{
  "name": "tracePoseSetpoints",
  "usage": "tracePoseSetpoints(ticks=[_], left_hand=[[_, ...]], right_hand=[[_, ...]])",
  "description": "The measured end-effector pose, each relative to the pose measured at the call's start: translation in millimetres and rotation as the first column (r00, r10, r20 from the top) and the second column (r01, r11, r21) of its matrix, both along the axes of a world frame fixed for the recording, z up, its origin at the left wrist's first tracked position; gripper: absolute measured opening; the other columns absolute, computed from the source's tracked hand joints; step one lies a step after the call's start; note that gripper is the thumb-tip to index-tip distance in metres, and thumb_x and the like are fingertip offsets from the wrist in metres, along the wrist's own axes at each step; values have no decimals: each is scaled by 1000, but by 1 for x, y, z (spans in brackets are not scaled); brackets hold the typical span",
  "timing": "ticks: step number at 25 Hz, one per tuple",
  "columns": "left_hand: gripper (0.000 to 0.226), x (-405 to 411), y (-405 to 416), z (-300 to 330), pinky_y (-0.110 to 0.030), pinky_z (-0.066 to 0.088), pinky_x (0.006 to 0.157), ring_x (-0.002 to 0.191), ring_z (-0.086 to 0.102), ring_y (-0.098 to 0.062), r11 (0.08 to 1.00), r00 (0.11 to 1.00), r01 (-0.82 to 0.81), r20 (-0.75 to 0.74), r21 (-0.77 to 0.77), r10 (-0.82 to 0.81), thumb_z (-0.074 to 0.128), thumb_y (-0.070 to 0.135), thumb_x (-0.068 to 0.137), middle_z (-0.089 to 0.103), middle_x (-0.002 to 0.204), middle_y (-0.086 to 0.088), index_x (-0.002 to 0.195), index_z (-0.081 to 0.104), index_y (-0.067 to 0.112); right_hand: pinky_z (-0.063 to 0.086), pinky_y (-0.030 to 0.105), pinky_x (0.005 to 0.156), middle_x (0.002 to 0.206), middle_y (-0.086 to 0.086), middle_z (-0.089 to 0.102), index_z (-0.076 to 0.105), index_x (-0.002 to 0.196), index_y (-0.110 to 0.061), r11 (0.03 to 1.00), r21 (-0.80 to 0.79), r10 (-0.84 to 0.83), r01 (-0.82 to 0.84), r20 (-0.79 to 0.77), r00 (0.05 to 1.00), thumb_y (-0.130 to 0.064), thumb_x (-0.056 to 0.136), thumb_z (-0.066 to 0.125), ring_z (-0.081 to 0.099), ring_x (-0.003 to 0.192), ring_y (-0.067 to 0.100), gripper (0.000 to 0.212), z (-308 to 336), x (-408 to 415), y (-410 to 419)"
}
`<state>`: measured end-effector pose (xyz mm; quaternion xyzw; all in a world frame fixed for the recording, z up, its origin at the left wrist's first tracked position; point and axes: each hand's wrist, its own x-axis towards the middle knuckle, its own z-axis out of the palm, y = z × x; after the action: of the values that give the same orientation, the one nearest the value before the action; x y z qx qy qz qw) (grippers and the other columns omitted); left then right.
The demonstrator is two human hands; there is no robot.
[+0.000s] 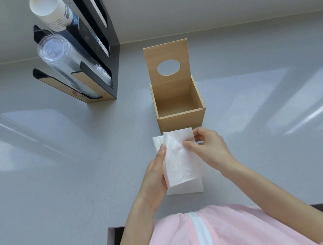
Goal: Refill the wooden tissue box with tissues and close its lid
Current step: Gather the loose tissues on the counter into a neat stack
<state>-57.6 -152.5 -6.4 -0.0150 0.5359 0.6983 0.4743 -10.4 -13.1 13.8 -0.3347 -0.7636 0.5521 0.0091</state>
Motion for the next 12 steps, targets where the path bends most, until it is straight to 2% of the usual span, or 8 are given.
tracePoseSetpoints(ticks=[6,12], left_hand=[[27,3,-1,-2,-20,57,69,82,71,-11,996,997,-11,-81,-88,4,47,19,94,72,98,-3,115,61,8],[22,4,-2,-2,-20,57,69,80,70,-10,991,997,-31,-81,-129,20,48,13,94,71,98,-3,113,59,9]], right_hand=[[43,16,65,92,-4,64,62,93,-15,1000,12,26,-26,-5,1000,-18,85,60,59,82,12,8,-1,1,0],[45,18,63,88,-4,64,61,89,-18,998,17,61,-61,-1,998,-18,84,61,59,77,12,5,-2,-1,-1]])
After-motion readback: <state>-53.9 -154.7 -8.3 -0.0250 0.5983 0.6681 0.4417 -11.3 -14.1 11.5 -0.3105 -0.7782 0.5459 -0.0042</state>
